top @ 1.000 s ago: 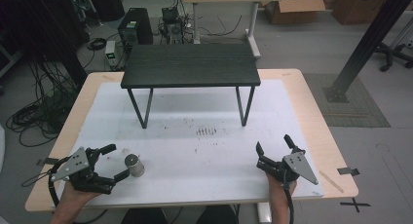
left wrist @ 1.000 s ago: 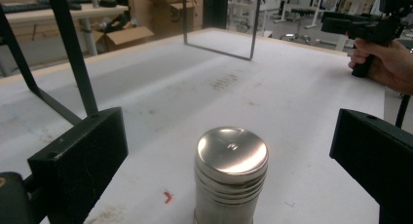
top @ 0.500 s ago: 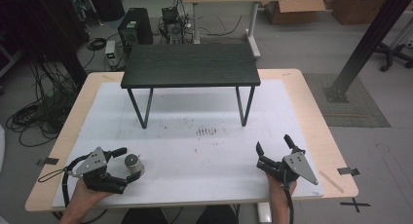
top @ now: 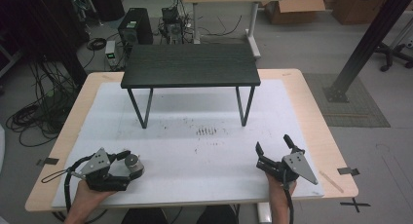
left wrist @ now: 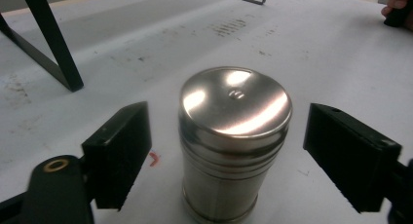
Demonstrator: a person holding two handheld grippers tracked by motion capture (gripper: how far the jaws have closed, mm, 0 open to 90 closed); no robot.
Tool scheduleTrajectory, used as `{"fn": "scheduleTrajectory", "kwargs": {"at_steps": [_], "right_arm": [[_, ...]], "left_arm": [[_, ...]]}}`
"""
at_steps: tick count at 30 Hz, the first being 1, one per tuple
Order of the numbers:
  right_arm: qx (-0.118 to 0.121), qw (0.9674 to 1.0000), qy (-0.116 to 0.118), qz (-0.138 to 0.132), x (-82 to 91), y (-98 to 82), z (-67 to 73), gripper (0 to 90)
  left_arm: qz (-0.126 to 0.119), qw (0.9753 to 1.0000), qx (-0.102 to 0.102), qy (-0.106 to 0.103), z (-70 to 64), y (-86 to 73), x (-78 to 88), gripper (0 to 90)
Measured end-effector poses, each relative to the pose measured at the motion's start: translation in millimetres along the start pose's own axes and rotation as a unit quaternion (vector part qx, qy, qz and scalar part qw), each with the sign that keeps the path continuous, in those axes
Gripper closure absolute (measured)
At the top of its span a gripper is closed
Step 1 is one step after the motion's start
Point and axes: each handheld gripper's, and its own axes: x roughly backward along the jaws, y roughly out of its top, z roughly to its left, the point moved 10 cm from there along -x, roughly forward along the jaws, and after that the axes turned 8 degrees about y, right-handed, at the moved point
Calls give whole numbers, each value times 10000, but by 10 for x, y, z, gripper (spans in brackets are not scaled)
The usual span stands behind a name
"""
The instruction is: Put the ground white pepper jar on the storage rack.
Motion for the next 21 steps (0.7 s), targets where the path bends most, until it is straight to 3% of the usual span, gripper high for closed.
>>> {"fn": "scheduleTrajectory", "kwargs": {"at_steps": [14,21], "right_arm": [[-32,10000,-7,-1,1,-1,-6,37],[-29,10000,-9,1,1,-1,-6,37]], "left_arm": [[0,10000,-19,66,27,-32,10,430],[-61,9999,-133,91,7,-28,8,483]]}}
